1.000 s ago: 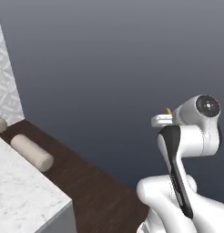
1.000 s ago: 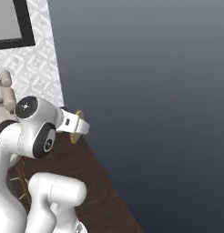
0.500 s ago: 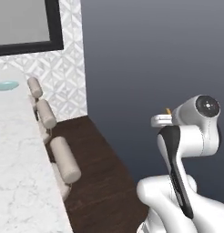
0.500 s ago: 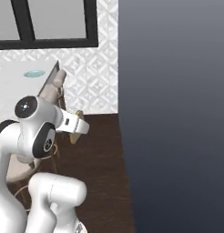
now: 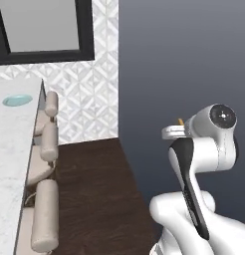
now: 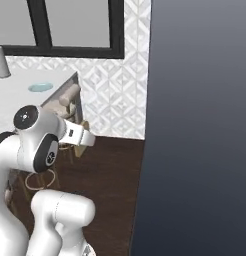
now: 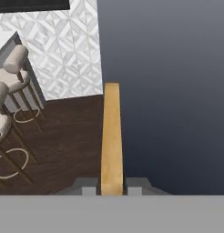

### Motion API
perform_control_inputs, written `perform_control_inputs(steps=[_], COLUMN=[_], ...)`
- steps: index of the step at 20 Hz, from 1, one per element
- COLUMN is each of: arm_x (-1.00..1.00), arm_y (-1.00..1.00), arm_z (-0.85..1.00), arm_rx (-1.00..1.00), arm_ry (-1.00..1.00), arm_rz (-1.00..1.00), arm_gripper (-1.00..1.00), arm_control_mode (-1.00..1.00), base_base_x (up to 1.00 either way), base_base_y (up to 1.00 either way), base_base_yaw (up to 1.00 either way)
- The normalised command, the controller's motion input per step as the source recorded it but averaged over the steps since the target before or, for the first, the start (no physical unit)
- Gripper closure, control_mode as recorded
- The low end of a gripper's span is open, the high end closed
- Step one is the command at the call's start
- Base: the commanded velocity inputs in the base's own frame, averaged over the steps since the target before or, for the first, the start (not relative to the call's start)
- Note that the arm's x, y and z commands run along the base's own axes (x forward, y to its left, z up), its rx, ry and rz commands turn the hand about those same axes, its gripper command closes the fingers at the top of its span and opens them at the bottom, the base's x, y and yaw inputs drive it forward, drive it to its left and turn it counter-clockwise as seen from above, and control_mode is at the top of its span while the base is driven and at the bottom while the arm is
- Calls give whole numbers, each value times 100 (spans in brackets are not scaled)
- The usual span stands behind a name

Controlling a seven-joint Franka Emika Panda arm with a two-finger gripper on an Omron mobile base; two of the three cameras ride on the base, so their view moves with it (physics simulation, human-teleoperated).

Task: Start the toaster. Once the lever pops up, take the bread to the plate on the dining counter.

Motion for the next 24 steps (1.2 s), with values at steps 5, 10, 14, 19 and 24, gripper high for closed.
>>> perform_control_inputs(steps=[5, 10, 14, 19, 24], arm_x=[0, 0, 0, 0, 0], arm_y=[0, 0, 0, 0, 0], arm_z=[0, 0, 0, 0, 0], arm_rx=[0, 0, 0, 0, 0], arm_ry=[0, 0, 0, 0, 0], arm_rz=[0, 0, 0, 0, 0], arm_gripper=[100, 100, 100, 100, 100], arm_control_mode=[100, 100, 100, 100, 100], base_base_x=[100, 100, 100, 100, 100], base_base_y=[-49, -4, -1, -1, -20], base_base_yaw=[32, 32, 42, 56, 70])
